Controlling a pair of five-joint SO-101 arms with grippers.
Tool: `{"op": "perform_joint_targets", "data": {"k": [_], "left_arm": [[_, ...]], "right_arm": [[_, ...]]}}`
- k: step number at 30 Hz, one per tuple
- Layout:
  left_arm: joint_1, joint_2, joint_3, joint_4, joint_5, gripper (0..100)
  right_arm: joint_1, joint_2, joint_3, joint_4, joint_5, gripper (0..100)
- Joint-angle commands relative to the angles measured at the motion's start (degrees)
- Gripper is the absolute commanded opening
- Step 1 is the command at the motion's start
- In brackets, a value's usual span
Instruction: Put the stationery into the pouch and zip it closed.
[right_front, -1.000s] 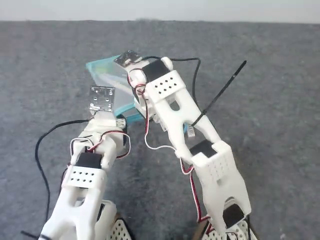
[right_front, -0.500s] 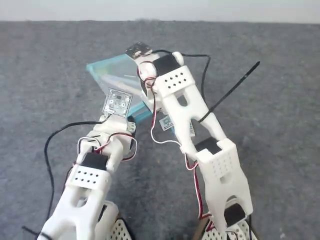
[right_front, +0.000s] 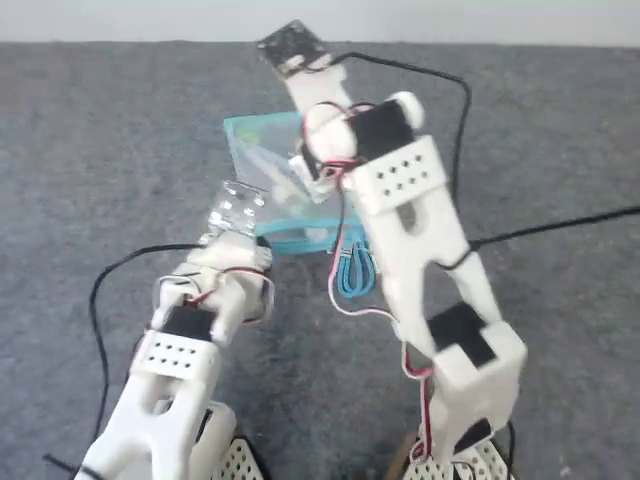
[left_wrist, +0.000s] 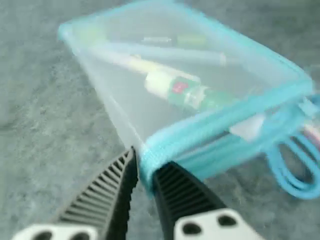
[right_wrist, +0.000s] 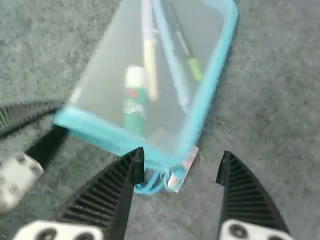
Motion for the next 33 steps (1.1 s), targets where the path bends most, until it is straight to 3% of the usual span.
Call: {"op": "perform_joint_targets", "data": {"k": [1,5,7,10,13,20,33], "left_arm": [[-6.86,-0.35,-4.53,0.18,3.34,1],[1.23,-0.35,-3.65,2.55,0.26,1],[2.37,-0.44,-4.00,2.37,2.20,1],[-7.47,-0.35,-7.08,2.64,10.46,1],[-15.30,-0.26,-7.96,3.08,12.75,1],[-11.52,-0.35,-6.02,2.90,10.99,1],[-13.98,-0.09,-6.02,2.73,10.81,1]], "right_arm": [[3.82,-7.69,6.24,1.80,-0.35,24.3],[8.13,-7.08,23.03,-2.07,-2.02,24.3],[10.15,-6.90,31.74,-7.43,-2.37,24.3],[12.00,-6.81,42.20,-15.52,-2.55,24.3],[11.91,-6.73,49.23,-22.11,-2.64,24.3],[9.80,-6.20,54.07,-28.70,-5.10,24.2],[5.05,-6.81,56.79,-30.99,-5.45,24.2]]}}
